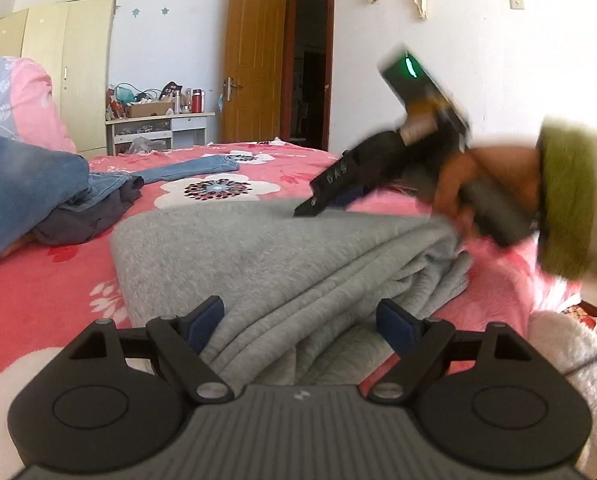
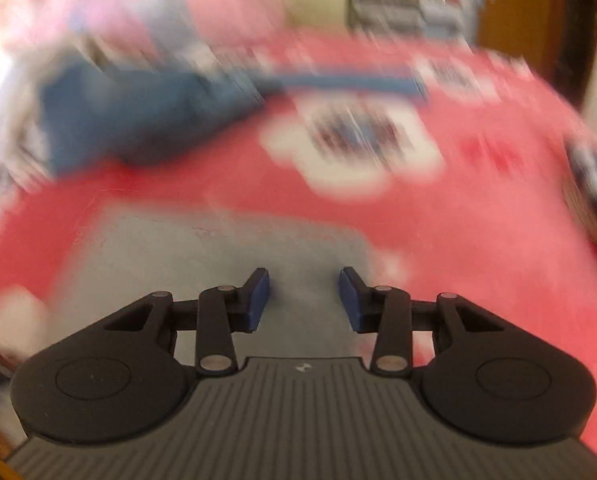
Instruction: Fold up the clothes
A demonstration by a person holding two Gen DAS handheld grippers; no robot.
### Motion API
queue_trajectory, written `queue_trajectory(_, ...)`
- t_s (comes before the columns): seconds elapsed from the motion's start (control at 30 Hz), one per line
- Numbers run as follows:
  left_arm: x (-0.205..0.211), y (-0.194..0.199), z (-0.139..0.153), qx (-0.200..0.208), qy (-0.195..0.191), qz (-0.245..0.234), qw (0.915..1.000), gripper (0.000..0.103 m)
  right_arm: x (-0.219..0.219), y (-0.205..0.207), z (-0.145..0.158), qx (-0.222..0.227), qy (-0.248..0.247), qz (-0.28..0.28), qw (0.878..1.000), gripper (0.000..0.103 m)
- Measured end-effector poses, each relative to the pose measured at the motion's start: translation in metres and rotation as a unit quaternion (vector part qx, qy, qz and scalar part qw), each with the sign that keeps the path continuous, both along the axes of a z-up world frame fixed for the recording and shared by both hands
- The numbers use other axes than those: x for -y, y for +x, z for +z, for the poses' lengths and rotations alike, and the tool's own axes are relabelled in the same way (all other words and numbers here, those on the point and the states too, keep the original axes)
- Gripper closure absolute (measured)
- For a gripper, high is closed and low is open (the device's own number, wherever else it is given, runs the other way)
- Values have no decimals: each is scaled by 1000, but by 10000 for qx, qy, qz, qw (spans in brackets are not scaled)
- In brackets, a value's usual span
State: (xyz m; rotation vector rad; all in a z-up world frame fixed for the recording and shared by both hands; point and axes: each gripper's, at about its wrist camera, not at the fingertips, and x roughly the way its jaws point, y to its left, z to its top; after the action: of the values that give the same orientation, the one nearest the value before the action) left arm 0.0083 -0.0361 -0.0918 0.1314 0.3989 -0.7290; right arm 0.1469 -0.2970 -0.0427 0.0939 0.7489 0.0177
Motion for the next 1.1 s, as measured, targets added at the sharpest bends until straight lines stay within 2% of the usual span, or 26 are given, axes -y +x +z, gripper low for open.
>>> queue_trajectory(0.07, -2, 1, 1, -21, 22, 1, 10000, 20, 19, -8, -10, 219, 656, -281, 9972, 60)
queue_trajectory(0.1, -3, 1, 3, -57, 4, 13, 10000, 20, 17, -11, -4, 268, 656, -355, 9969, 60)
queue_trajectory(0.17, -8, 1, 9, -116, -88, 34, 9999, 21, 5, -27, 15, 503, 267, -400, 9976, 61)
queue_trajectory(0.23, -13, 1, 17, -133, -192, 41, 9997, 21, -5, -55, 35, 914, 107, -346, 9952, 61)
queue_trajectory(0.33, -16, -6, 26, -9, -236, -7, 9997, 21, -14, -103, 54, 1330, 348, -165, 9904, 61)
queue_trajectory(0.4, -10, -7, 25, -48, -60, -104, 9999, 21, -21, -125, 53, 1296, 316, 35, 9911, 62)
queue_trajectory(0.5, 4, -10, 16, 11, 375, -128, 9992, 21, -30, -135, 15, 745, -97, 91, 9971, 63)
queue_trajectory(0.53, 9, -11, 13, 57, 531, -119, 9985, 21, -31, -136, 1, 659, -194, 55, 9976, 62)
queue_trajectory(0.57, 12, -13, 14, 115, 625, -104, 9979, 20, -26, -140, -3, 798, 15, -31, 9968, 62)
queue_trajectory(0.6, 11, -13, 16, 85, 606, -88, 9981, 20, -21, -141, 1, 818, 208, -143, 9963, 62)
queue_trajectory(0.67, 10, -12, 20, 25, 569, -58, 9984, 20, -24, -146, 15, 987, 73, -238, 9948, 65)
queue_trajectory(0.8, 8, -9, 21, -126, 480, -21, 9988, 20, -41, -181, 42, 1558, -43, 262, 9874, 65)
queue_trajectory(0.87, 10, -10, 19, -121, 527, -9, 9985, 20, -49, -188, 37, 1456, -160, 479, 9881, 65)
queue_trajectory(0.93, 14, -13, 18, -54, 617, -34, 9981, 20, -51, -179, 10, 946, -433, 433, 9936, 67)
queue_trajectory(0.97, 16, -15, 17, -26, 660, -49, 9978, 20, -51, -177, -1, 828, -560, 390, 9942, 67)
queue_trajectory(1.1, 19, -15, 16, -9, 704, -49, 9975, 19, -64, -180, -5, 938, -1027, 385, 9895, 67)
